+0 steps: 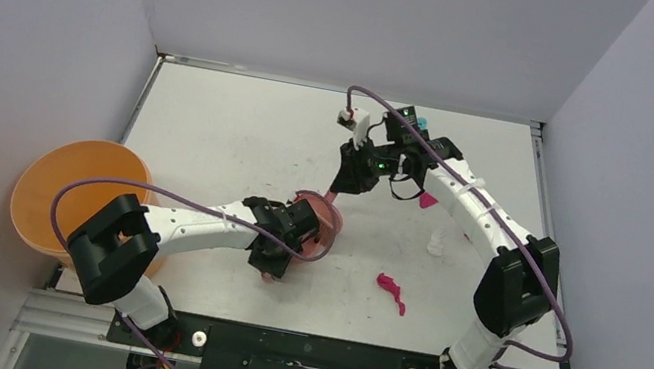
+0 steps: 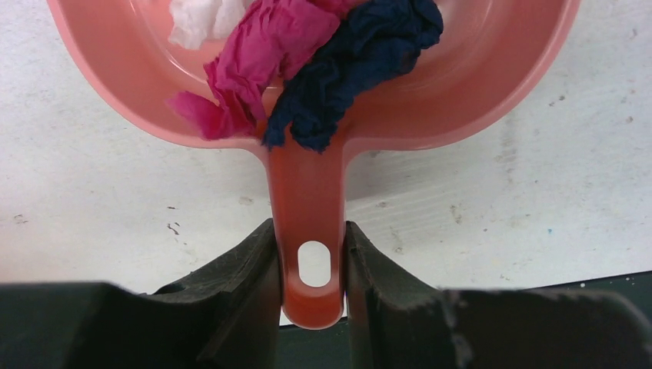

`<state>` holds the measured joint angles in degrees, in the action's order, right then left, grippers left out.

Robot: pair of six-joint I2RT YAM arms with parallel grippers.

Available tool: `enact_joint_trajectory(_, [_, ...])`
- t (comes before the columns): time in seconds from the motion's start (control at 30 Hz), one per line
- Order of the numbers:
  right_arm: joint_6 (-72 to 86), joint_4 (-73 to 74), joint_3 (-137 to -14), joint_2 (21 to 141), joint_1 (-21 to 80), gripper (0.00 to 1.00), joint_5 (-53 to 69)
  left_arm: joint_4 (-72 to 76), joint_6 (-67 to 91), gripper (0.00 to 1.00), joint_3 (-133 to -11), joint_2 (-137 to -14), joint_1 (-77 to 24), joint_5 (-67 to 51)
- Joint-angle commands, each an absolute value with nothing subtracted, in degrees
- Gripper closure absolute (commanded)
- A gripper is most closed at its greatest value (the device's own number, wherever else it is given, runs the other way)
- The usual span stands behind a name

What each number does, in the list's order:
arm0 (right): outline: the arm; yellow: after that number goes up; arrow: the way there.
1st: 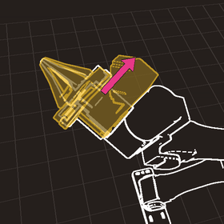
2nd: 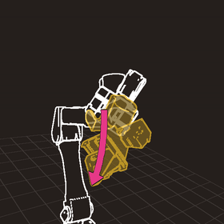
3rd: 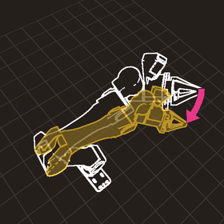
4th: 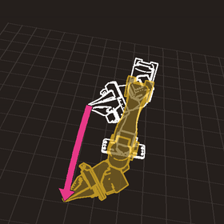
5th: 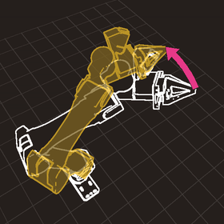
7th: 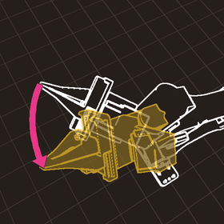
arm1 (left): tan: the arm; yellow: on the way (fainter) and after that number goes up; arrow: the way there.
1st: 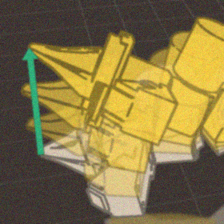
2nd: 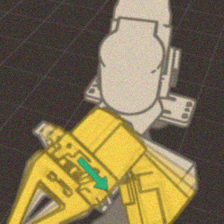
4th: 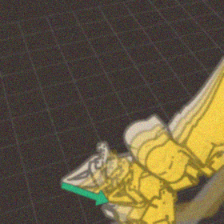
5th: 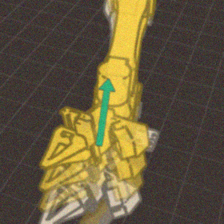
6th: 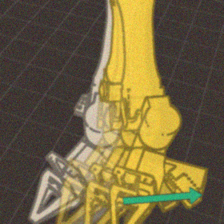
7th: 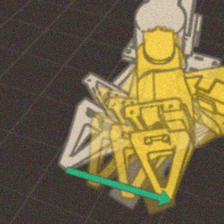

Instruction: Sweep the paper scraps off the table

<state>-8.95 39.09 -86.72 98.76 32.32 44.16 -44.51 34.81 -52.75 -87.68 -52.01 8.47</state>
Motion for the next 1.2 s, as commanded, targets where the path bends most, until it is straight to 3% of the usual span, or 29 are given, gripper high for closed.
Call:
enact_joint_trajectory(0.0, [-5.8,36.7,-88.9,92.2,30.5,0.95,48.9,-44.7,34.7,1.0,-56.2,-86.0,-54.3,10.8])
enact_joint_trajectory(0.4, [-13.4,43.2,-89.1,83.0,19.4,0.95,38.3,-59.9,38.3,1.0,-58.4,-77.3,-55.8,10.6])
enact_joint_trajectory(0.7, [-13.1,39.4,-81.6,79.9,19.6,0.95,26.9,-66.6,42.2,1.0,-55.4,-75.7,-61.4,6.5])
enact_joint_trajectory(1.17, [-9.7,41.9,-69.0,80.6,31.7,0.95,37.5,-64.3,40.7,1.0,-53.9,-82.0,-65.4,3.2])
